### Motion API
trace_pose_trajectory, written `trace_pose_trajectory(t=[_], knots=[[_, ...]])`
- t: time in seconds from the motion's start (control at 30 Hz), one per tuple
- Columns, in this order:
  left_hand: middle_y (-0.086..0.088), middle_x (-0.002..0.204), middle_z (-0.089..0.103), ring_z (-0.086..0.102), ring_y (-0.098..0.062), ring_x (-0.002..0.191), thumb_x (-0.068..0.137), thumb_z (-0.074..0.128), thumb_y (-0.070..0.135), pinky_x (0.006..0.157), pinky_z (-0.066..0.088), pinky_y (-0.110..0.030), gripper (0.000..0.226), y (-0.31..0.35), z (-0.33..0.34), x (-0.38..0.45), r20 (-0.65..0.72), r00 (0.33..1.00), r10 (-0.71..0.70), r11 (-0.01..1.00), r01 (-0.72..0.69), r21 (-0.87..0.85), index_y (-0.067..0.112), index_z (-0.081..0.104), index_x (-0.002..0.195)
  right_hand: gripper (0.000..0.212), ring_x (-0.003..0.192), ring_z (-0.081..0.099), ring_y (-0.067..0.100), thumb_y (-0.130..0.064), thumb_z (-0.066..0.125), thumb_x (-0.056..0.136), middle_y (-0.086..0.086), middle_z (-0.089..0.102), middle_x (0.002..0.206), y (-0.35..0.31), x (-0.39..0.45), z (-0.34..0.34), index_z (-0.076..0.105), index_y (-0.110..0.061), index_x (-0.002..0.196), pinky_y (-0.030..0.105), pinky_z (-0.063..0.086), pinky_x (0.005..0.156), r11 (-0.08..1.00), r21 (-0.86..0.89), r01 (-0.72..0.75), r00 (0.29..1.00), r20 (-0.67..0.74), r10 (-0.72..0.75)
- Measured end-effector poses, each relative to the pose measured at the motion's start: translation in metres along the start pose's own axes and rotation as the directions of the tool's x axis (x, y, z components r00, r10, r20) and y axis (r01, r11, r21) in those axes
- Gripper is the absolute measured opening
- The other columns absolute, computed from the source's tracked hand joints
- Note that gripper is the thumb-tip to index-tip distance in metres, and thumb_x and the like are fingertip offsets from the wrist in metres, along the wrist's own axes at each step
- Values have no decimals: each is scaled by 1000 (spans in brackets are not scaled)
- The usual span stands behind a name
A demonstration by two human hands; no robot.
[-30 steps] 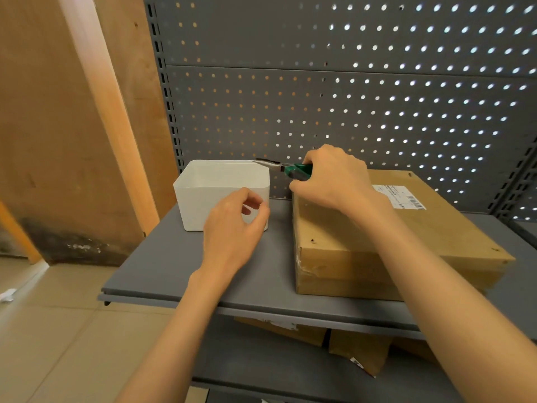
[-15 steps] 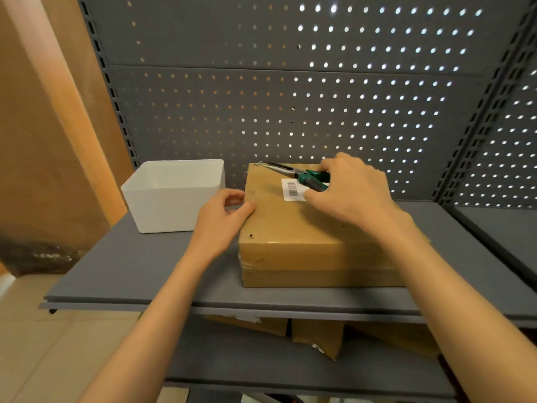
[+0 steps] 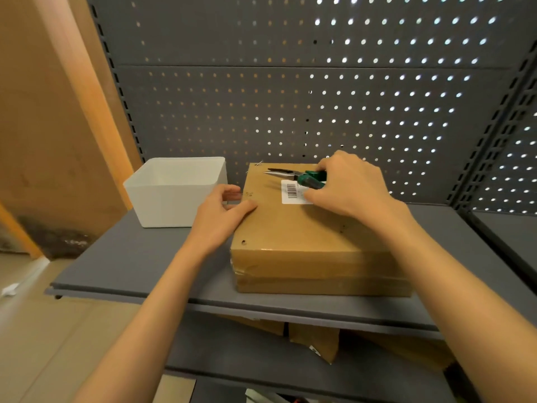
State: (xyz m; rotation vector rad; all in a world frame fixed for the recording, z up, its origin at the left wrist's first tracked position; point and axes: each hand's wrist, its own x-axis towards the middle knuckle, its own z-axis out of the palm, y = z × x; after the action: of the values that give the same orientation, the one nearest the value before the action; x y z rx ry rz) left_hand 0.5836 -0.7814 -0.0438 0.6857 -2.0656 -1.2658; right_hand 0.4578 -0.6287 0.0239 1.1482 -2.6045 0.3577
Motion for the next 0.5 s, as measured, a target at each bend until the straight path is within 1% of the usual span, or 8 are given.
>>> trace_pose_trajectory(t=[0.07, 0.13, 0.23, 0.27, 0.3, 0.37, 0.43, 0.5], knots=[[7, 119, 49, 51, -9, 100, 84, 65, 32, 75, 43, -20, 54, 2, 3, 7, 32, 999, -21, 999, 22, -48, 19, 44, 132, 36, 87, 53, 24, -41, 59, 79, 2, 53, 97, -1, 8, 3, 62, -14, 102, 31, 32, 67, 1000, 7, 4, 1000, 16, -4], [7, 121, 45, 48, -12, 106, 85, 64, 30, 78, 42, -23, 60, 4, 7, 18, 67, 997, -40, 995, 46, -89, 18, 37, 138, 35, 87, 52, 24, -41, 60, 79, 2, 54, 96, -1, 15, 5, 62, -14, 102, 31, 32, 68, 1000, 14, -1, 999, 40, 0], [5, 119, 42, 48, -12, 103, 87, 62, 24, 69, 42, -17, 63, 4, 16, 34, 118, 989, -89, 976, 111, -190, 16, 32, 141, 35, 84, 54, 24, -39, 61, 77, 2, 60, 95, 0, 27, 6, 64, -15, 102, 30, 34, 65, 999, 27, -28, 998, 62, 26], [4, 120, 44, 51, -12, 100, 86, 63, 22, 70, 44, -18, 64, 3, 19, 39, 140, 983, -116, 959, 147, -241, 15, 31, 141, 35, 84, 56, 24, -38, 62, 77, 2, 61, 95, 0, 30, 6, 64, -15, 103, 30, 35, 65, 999, 29, -40, 997, 72, 37], [2, 124, 46, 53, -12, 99, 85, 64, 21, 73, 46, -21, 66, 1, 22, 44, 163, 976, -147, 939, 189, -286, 15, 30, 142, 35, 85, 57, 24, -38, 62, 76, 2, 61, 96, 0, 34, 8, 63, -16, 103, 30, 37, 65, 998, 32, -53, 995, 84, 50], [-3, 136, 44, 53, -18, 109, 84, 65, 22, 88, 49, -32, 71, -6, 26, 55, 184, 962, -202, 910, 254, -328, 16, 27, 143, 37, 87, 58, 24, -38, 63, 76, 2, 62, 99, -1, 43, 10, 62, -17, 105, 31, 41, 68, 996, 44, -76, 991, 113, 71], [-6, 143, 39, 49, -24, 120, 81, 68, 23, 100, 43, -42, 78, -14, 29, 67, 183, 953, -241, 886, 293, -359, 17, 24, 145, 39, 88, 59, 23, -40, 63, 76, 1, 62, 101, -1, 52, 14, 61, -18, 108, 32, 45, 70, 996, 42, -84, 988, 135, 78], [-6, 144, 38, 48, -26, 122, 78, 70, 25, 103, 41, -46, 82, -19, 30, 78, 185, 942, -279, 851, 332, -408, 20, 23, 145, 42, 92, 58, 24, -40, 63, 76, 1, 61, 105, 0, 60, 18, 59, -18, 112, 32, 43, 71, 995, 34, -99, 984, 152, 92]])
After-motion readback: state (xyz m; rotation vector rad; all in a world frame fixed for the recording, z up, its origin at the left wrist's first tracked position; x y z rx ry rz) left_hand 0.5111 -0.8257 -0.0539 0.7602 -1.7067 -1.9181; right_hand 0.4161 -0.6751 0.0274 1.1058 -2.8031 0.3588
